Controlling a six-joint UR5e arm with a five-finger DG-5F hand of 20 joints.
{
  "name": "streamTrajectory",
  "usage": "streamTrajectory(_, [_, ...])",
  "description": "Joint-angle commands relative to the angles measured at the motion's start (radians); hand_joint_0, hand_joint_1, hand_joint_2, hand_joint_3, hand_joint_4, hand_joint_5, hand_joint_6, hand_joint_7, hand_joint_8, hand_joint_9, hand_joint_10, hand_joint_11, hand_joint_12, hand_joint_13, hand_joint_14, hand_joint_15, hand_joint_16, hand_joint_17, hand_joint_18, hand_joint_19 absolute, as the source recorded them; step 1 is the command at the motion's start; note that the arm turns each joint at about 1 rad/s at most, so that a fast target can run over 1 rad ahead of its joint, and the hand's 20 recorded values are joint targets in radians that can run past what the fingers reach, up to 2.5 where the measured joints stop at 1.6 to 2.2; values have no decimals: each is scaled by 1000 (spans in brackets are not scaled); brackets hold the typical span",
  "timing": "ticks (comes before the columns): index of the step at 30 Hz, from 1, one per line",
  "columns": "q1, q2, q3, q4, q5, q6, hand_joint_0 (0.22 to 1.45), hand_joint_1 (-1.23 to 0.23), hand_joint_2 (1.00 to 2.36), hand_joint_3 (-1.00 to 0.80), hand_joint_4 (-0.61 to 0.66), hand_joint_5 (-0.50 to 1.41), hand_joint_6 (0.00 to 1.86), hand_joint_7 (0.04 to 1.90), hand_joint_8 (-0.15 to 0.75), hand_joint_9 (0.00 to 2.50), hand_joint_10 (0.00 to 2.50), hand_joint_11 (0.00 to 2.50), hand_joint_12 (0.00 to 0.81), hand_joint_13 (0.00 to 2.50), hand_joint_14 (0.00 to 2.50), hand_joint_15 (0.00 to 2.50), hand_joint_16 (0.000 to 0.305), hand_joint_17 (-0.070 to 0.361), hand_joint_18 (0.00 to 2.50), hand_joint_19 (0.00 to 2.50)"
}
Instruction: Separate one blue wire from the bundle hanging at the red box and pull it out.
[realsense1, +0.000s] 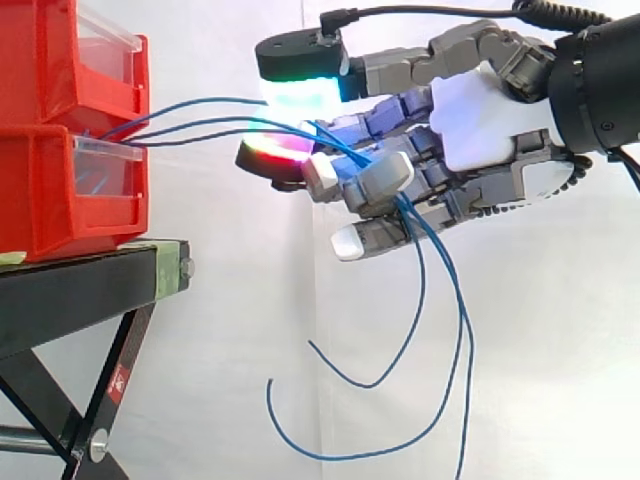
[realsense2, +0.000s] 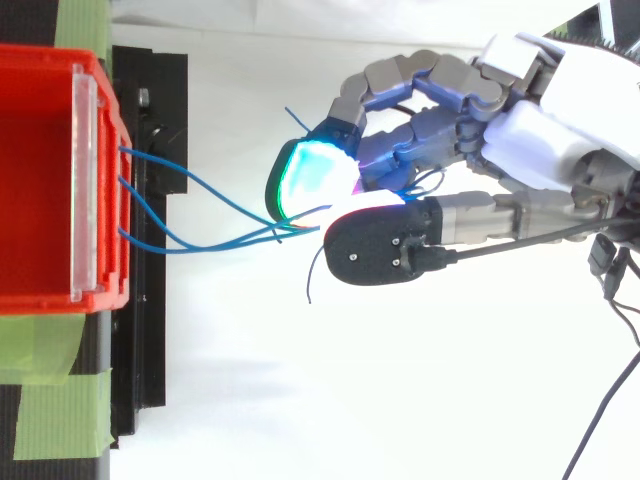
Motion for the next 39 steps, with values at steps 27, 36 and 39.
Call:
streamTrajectory(27, [0, 0, -1, -13, 0, 23, 534, -892, 1003, -452, 208, -243, 916, 883, 325, 766, 7, 1537, 425, 685, 1070, 1432, 58, 131, 680, 678])
streamTrajectory(36, [0, 0, -1, -13, 0, 23, 563, -907, 1006, -413, 196, -240, 919, 877, 318, 763, 8, 1517, 419, 703, 1034, 1450, 57, 128, 678, 673])
streamTrajectory(39, [0, 0, -1, -13, 0, 23, 584, -919, 1009, -385, 195, -240, 919, 878, 312, 766, 8, 1512, 412, 708, 1000, 1461, 57, 127, 683, 672])
